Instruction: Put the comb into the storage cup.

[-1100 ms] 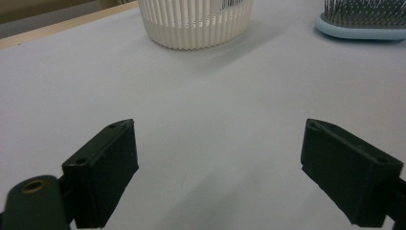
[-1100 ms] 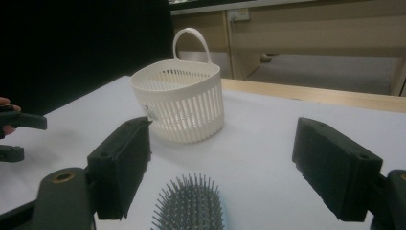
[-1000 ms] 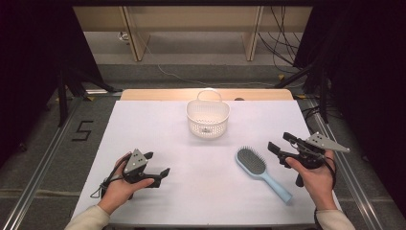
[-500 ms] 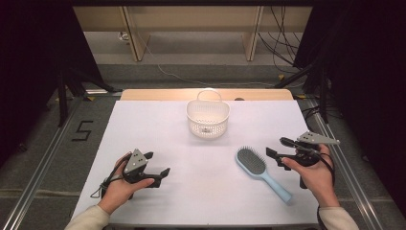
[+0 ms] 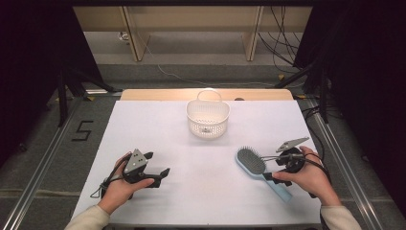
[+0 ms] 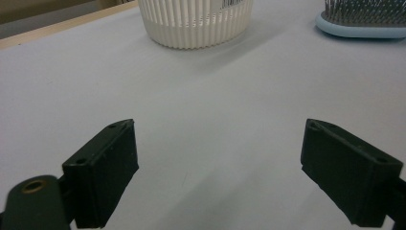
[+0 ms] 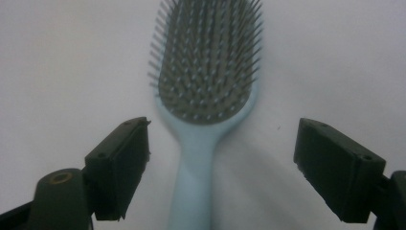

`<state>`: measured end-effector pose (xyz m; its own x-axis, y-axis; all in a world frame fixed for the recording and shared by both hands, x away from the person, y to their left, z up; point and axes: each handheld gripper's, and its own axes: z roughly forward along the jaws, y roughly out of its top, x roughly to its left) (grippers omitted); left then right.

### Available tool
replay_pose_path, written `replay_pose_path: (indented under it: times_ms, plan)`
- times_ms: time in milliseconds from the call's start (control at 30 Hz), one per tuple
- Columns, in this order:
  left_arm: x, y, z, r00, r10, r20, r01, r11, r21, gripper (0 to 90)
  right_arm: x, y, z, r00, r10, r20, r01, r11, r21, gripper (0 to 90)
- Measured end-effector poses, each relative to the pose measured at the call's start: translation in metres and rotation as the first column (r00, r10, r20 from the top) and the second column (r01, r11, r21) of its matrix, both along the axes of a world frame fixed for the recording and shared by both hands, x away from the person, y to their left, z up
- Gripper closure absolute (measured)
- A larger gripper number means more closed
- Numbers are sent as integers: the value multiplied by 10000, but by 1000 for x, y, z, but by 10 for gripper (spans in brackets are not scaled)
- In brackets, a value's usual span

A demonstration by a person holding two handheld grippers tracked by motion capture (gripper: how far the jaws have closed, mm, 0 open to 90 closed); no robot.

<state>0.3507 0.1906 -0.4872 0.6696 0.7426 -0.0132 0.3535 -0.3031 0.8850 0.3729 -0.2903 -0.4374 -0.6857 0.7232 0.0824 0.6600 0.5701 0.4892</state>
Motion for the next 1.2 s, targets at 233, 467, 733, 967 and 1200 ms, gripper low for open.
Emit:
replay_pose_path:
  times_ms: [233,467,733,967,1200]
  plan:
    - [0,0,0,10000,2,-20,-2,10000,-2,120,3,9,-4,9970,326,-700,-388,9952,-895,230]
    - [0,0,0,10000,-2,-15,2,10000,-6,121,6,16,-7,9928,328,-1154,-522,9840,-1700,253]
    - [0,-1,0,10000,-18,-3,18,10000,10,122,9,23,-11,9897,233,-1414,-537,9750,-2157,282]
    - [0,0,0,10000,-23,-13,23,10000,-10,124,13,34,-15,9837,273,-1780,-735,9632,-2584,306]
    - [0,-1,0,10000,-28,-13,28,10000,-5,125,15,40,-17,9811,206,-1922,-768,9539,-2900,331]
